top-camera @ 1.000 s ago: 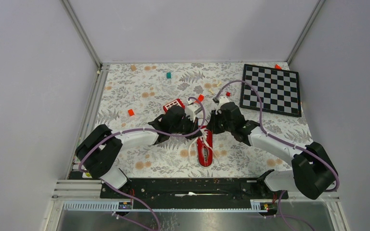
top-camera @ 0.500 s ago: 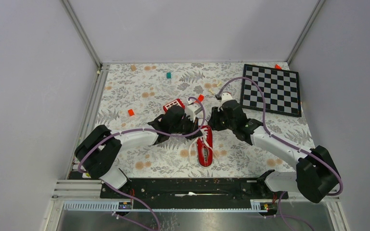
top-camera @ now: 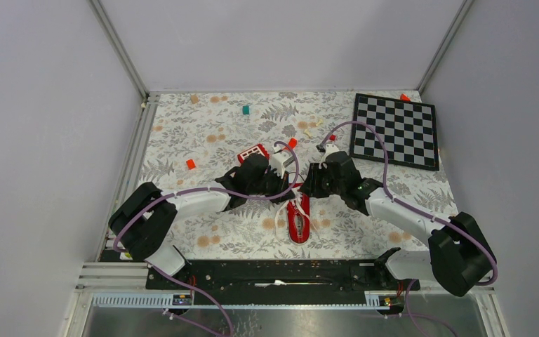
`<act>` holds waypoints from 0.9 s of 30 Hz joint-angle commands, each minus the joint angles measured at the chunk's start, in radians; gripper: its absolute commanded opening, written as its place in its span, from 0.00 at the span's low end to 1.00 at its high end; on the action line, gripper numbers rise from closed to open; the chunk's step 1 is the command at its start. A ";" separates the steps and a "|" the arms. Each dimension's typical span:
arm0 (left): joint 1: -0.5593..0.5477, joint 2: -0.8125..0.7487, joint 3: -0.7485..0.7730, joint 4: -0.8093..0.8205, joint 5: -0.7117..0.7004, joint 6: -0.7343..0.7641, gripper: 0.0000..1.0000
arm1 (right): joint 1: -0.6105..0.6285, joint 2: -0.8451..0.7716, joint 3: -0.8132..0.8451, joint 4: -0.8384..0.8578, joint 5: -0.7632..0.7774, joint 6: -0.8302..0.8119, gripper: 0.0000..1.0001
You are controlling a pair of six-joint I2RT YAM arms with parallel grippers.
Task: Tie the shoes
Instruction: Cross the shoelace with the shoelace.
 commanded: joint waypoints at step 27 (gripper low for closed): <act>0.000 -0.020 -0.001 0.039 0.018 0.013 0.00 | -0.007 0.017 -0.033 0.074 -0.101 0.022 0.35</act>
